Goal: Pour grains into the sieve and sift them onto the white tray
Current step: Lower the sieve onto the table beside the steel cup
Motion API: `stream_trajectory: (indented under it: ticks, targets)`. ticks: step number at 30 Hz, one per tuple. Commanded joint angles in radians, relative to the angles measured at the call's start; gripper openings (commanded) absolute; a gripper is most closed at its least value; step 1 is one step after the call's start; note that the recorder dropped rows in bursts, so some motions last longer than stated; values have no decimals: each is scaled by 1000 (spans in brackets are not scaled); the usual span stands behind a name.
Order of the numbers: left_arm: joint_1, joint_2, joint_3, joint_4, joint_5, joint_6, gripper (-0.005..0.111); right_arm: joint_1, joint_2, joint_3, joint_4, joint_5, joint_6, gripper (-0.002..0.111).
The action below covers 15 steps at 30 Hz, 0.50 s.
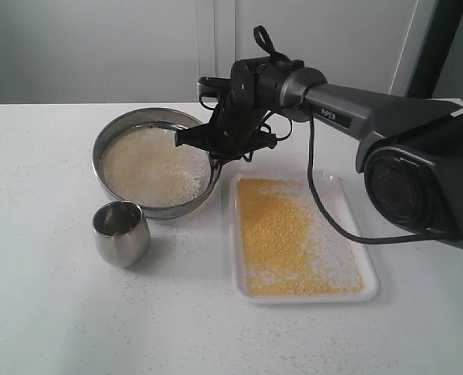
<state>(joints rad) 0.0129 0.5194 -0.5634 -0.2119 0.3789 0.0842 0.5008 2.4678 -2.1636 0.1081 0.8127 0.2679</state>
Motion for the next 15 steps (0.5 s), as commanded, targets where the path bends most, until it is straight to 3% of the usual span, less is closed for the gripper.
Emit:
stream_trajectory:
  ticks: [1,15]
  targets:
    - [2,-8,5,-4,2,2,0,-1,-14,-11,-41,-9,93,0]
    - [2,-8,5,-4,2,2,0,-1,-3,-11,-40,45,105,0]
